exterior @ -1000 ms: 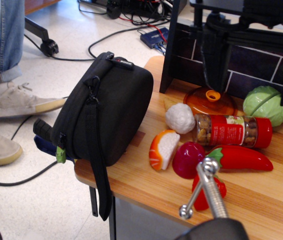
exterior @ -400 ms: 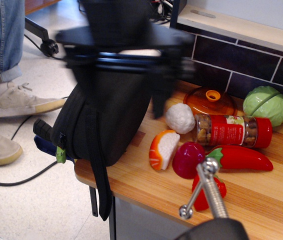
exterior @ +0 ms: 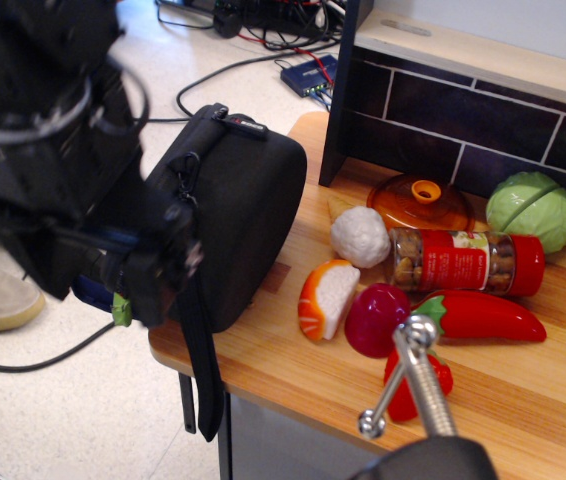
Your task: Unzip zipper bag
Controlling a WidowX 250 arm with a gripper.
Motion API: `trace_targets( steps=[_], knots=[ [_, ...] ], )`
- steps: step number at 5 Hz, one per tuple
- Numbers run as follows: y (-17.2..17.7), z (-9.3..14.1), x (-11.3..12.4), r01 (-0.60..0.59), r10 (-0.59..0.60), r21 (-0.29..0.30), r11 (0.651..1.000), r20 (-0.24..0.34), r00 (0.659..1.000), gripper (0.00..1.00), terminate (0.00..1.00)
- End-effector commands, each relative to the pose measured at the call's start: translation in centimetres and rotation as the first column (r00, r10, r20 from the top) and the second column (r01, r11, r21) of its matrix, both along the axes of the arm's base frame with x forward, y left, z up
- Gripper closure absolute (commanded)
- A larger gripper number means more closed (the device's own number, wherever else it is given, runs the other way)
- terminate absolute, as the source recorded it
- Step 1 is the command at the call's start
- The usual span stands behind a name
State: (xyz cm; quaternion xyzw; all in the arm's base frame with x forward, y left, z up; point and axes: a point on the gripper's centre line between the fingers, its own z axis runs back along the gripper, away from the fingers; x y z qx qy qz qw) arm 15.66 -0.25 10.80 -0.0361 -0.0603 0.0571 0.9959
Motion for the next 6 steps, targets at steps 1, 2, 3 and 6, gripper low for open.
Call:
trace_targets(
  steps=[1, 2, 3, 6],
  knots=[
    [3.9, -3.7, 0.4, 0.045, -0.046, 0.109, 0.993, 0.010, 0.999, 0.00, 0.00],
    [4.1, -4.7, 0.9, 0.065, -0.067, 0.130, 0.989, 0.010, 0.998, 0.00, 0.00],
    [4.5, -5.4, 2.1, 0.109, -0.106, 0.140, 0.984, -0.030, 0.994, 0.00, 0.00],
    [4.0, -6.6, 4.1, 0.126, -0.134, 0.182, 0.975, 0.029, 0.991, 1.00, 0.00]
  ],
)
